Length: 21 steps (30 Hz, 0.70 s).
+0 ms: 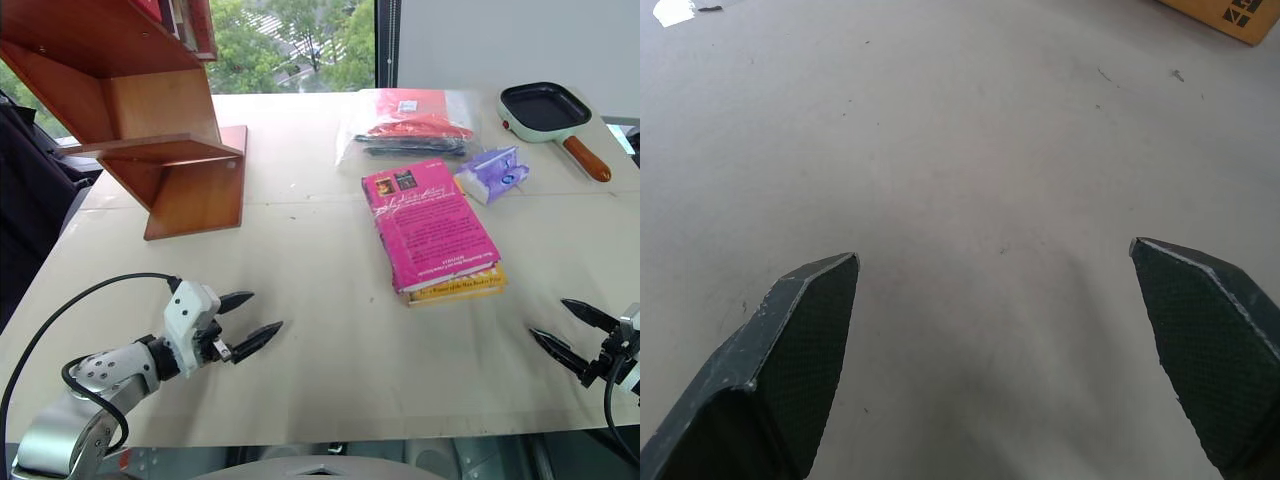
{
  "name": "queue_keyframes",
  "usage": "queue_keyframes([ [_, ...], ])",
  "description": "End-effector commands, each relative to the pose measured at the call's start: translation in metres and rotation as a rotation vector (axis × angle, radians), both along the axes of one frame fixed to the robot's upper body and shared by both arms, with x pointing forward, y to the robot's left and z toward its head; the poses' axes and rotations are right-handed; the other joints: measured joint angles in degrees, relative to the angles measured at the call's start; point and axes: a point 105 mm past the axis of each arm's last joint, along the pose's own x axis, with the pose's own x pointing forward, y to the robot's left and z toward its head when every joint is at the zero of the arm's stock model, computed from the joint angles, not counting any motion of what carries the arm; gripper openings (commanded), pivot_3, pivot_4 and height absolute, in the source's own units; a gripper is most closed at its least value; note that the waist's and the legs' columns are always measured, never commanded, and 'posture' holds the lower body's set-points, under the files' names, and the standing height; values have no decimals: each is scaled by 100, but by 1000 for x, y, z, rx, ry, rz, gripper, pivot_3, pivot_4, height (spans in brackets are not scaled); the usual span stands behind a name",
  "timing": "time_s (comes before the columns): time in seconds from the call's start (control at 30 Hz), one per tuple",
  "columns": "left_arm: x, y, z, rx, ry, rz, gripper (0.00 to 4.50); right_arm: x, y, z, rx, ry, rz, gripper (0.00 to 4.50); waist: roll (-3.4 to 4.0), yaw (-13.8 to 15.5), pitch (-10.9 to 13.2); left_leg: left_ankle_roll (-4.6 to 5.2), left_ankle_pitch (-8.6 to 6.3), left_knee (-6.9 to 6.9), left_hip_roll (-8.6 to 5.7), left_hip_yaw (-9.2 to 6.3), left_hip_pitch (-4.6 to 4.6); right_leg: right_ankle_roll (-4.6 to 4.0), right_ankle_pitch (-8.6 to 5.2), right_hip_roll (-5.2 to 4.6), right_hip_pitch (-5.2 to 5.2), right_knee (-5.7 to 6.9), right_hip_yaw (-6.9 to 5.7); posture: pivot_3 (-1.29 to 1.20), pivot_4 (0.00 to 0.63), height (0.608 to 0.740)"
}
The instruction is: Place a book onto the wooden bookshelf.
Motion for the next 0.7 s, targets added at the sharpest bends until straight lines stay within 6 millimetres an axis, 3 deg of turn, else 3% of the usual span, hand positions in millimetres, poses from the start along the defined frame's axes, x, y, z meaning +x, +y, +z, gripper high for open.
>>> queue_keyframes([
  [0.03,2,-6,12,-10,-78,-3,4475,12,-1,5,-58,-41,28,4500,0,-2,0,0,0,0,0,0,0,0,0,0,0,-1,0,0,150,740],
  [0.2,0,-12,13,-38,-96,-10,4475,29,5,8,-73,-69,60,4500,-4,-4,3,-1,-1,2,0,17,6,-5,0,1,2,-4,11,0,150,740],
  [0.47,-3,-15,11,-49,-97,-9,4475,32,10,8,-80,-66,75,4500,-2,6,3,1,0,0,3,8,-2,6,7,1,0,-8,1,0,150,740],
  [0.7,-1,-14,15,-29,-124,-24,4475,39,1,17,-83,-83,53,4500,-2,-10,2,0,0,0,3,9,2,2,5,2,1,-7,3,0,150,740],
])
